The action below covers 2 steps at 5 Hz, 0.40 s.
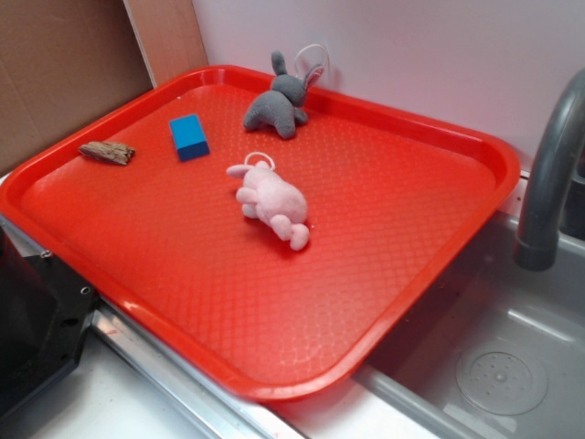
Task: Grab the blue ball.
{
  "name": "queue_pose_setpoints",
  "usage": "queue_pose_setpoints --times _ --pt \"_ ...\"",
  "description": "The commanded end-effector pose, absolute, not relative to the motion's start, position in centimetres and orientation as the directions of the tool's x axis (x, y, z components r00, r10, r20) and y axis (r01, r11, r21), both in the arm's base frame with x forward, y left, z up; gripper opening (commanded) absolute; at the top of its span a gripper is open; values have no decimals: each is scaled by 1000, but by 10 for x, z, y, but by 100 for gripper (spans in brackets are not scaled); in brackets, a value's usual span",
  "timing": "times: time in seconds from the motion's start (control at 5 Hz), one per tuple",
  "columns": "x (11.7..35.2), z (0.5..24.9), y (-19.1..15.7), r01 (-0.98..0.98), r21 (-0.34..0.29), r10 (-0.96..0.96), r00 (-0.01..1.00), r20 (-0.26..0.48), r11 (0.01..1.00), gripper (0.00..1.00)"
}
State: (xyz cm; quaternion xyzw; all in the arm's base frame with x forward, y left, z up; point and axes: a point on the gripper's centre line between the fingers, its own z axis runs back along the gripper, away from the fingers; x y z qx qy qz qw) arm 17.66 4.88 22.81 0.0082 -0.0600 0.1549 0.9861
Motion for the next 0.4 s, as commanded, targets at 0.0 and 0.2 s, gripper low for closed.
queue_pose_setpoints --times 0.0,0.2 --pt "194 228 26 -157 69 144 975 167 985 0" --pt "193 223 23 -139 86 125 981 149 987 0"
